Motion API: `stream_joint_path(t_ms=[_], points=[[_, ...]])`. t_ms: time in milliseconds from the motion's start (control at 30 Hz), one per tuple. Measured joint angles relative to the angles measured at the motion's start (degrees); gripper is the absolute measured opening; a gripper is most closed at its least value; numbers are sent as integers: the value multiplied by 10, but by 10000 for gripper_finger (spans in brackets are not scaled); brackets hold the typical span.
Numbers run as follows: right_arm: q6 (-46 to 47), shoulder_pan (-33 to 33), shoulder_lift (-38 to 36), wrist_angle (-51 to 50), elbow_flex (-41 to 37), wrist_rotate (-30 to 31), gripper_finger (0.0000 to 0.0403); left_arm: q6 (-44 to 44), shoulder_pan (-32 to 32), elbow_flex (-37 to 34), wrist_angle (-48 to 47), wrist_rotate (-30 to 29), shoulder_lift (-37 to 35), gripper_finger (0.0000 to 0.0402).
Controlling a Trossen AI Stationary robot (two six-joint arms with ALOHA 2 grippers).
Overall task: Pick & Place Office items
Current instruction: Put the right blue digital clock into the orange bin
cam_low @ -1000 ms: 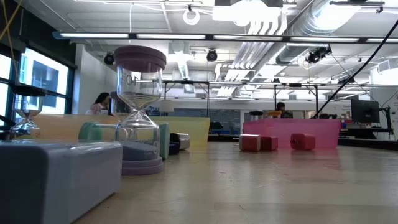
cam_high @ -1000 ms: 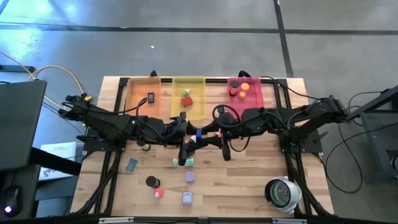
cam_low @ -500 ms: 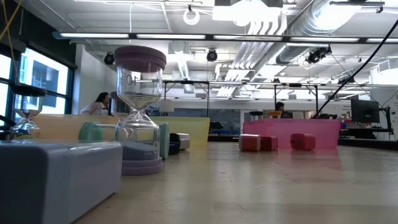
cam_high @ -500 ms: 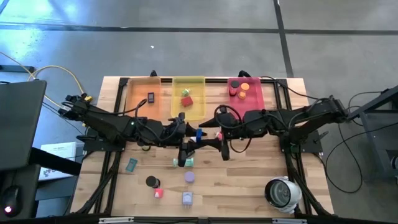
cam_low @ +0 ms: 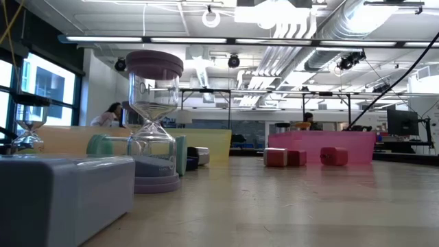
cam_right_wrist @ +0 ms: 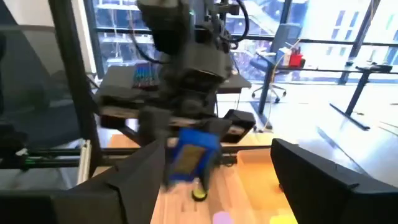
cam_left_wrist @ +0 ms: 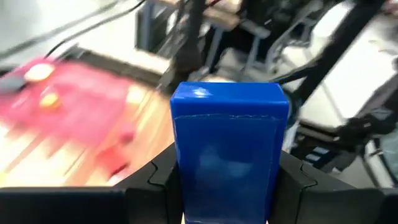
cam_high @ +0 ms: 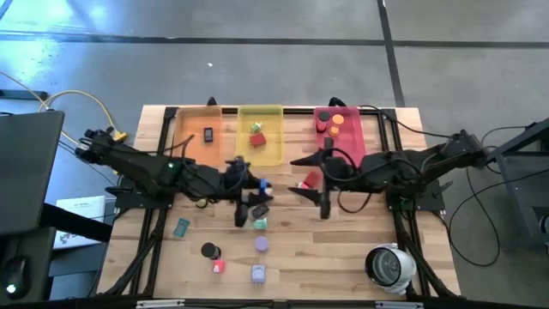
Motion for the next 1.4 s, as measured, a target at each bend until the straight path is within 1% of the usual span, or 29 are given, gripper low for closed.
stream_joint_path(t_ms=[100, 167, 233, 300, 367, 467, 533, 567, 633, 767, 867, 1000, 1100, 1233, 1400], points=[[20, 0, -8, -23, 0, 1, 281, -51, 20, 1, -100, -20, -31, 147], [26, 0, -8, -31, 0, 1, 281, -94, 38, 1, -195, -46, -53, 147], [26, 0, -8, -36, 0, 1, 281, -158, 62, 1, -301, -74, -71, 146], [25, -1, -8, -39, 0, 1, 281, -217, 89, 1, -401, -89, -86, 146], [26, -6, -8, -41, 0, 0, 281, -260, 118, 1, -499, -91, -98, 146], [31, -18, -8, -51, 0, 0, 281, -299, 171, -2, -638, -92, -104, 146], [42, -27, -8, -52, 0, 0, 281, -316, 209, -12, -705, -92, -105, 146], [47, -30, -8, -52, 0, -1, 281, -316, 227, -20, -717, -93, -108, 146], [55, -36, -8, -55, 0, -1, 281, -286, 263, -41, -706, -89, -120, 146], [56, -40, -8, -65, 0, -3, 281, -223, 333, -98, -642, -60, -143, 146], [56, -40, -8, -66, 0, -4, 281, -173, 399, -138, -596, -12, -157, 146], [55, -40, -8, -69, 0, -4, 281, -121, 491, -177, -538, 64, -157, 146], [55, -40, -7, -74, 0, -4, 281, -99, 554, -193, -498, 106, -148, 145], [62, -40, -7, -87, -1, -4, 281, -80, 616, -195, -475, 121, -124, 145], [70, -40, -7, -103, -1, -4, 281, -55, 678, -195, -475, 154, -71, 145]])
